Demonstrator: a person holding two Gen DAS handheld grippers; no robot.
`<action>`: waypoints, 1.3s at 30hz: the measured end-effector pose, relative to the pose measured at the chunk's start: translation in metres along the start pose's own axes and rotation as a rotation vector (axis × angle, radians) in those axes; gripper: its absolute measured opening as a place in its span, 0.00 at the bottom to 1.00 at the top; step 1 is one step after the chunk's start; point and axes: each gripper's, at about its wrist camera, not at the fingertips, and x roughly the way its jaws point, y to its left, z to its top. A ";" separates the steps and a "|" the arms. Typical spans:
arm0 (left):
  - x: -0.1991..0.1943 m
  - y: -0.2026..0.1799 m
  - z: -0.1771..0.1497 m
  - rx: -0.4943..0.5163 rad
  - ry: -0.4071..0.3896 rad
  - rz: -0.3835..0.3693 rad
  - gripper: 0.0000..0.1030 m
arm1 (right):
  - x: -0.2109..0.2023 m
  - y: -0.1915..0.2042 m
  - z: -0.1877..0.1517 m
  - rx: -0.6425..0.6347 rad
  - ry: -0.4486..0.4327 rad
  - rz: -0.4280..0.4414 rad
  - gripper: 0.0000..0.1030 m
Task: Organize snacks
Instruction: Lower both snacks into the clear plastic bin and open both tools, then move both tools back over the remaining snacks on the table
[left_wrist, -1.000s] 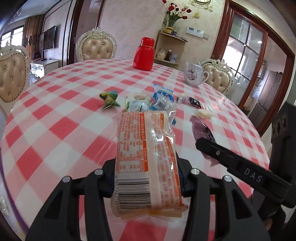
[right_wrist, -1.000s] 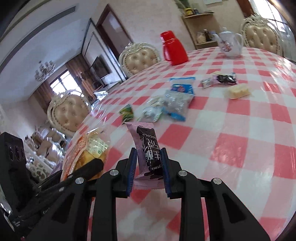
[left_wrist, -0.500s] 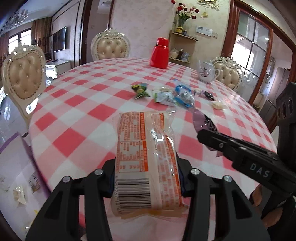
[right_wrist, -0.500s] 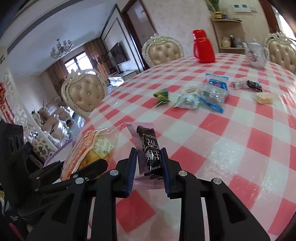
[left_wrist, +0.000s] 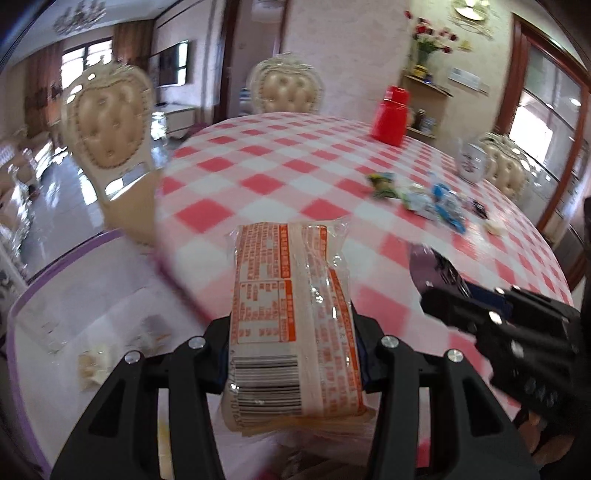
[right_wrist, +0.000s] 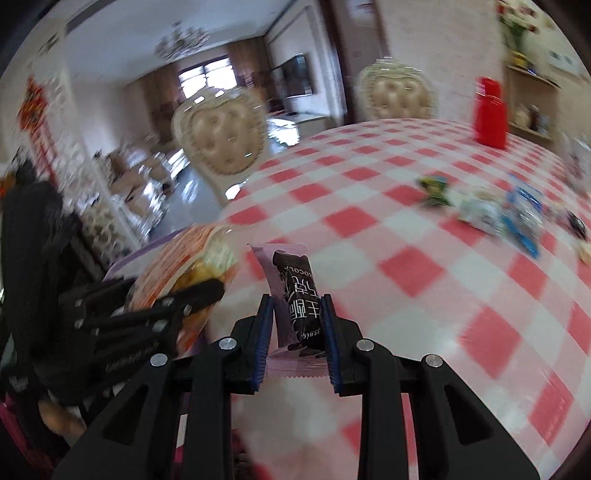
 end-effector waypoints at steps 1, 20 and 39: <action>-0.002 0.013 0.001 -0.016 -0.002 0.021 0.47 | 0.003 0.012 0.002 -0.025 0.004 0.012 0.25; -0.047 0.149 0.016 -0.170 -0.091 0.328 0.86 | 0.062 0.114 0.000 -0.171 0.132 0.227 0.50; 0.066 -0.120 0.045 0.162 0.045 -0.146 0.97 | -0.059 -0.195 -0.028 0.434 -0.064 -0.307 0.74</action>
